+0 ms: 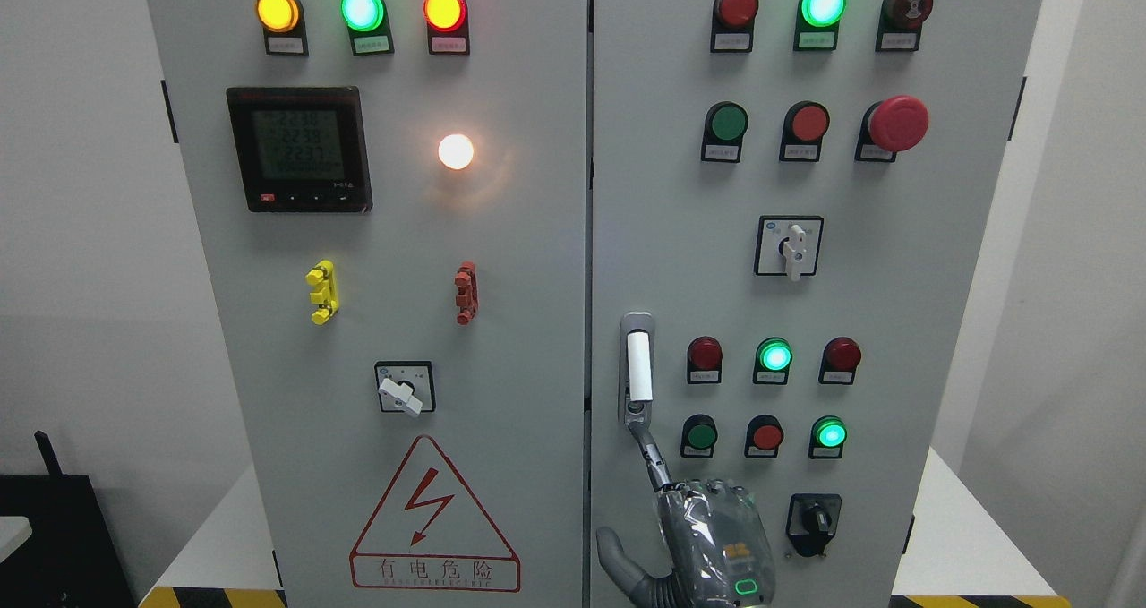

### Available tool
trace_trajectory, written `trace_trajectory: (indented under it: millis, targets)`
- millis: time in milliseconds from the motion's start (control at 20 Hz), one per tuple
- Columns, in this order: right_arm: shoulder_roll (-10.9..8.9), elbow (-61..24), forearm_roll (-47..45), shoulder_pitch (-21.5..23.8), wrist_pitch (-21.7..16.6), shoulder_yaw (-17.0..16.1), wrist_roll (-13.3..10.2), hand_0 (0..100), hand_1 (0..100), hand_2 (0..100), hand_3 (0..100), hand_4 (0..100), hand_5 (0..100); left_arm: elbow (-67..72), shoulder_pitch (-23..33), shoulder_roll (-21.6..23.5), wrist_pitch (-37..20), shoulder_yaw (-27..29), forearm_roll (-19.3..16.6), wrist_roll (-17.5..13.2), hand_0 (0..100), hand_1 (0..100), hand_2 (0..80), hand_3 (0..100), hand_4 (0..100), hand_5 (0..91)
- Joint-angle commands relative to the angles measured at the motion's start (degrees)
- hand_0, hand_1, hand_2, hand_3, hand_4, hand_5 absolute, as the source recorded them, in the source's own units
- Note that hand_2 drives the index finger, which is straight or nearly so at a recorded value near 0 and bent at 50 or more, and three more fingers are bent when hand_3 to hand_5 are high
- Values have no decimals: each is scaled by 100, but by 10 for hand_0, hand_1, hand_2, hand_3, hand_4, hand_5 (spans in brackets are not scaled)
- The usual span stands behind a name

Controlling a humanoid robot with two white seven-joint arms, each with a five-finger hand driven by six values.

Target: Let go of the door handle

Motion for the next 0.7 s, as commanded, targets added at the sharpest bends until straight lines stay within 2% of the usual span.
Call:
trace_trajectory:
  millis: [0,651]
  targets:
    - [-3,23,-8,-8,4,5,5,356,385,0,1000,995,987,-176,0,0,1,0,-5,5,120,389,0,0,0,0]
    - [-3,-29,-26,-96,-39,23,-57,356,383,0,1000,995,987,-176,0,0,1,0,4,5,120,389,0,0,0,0]
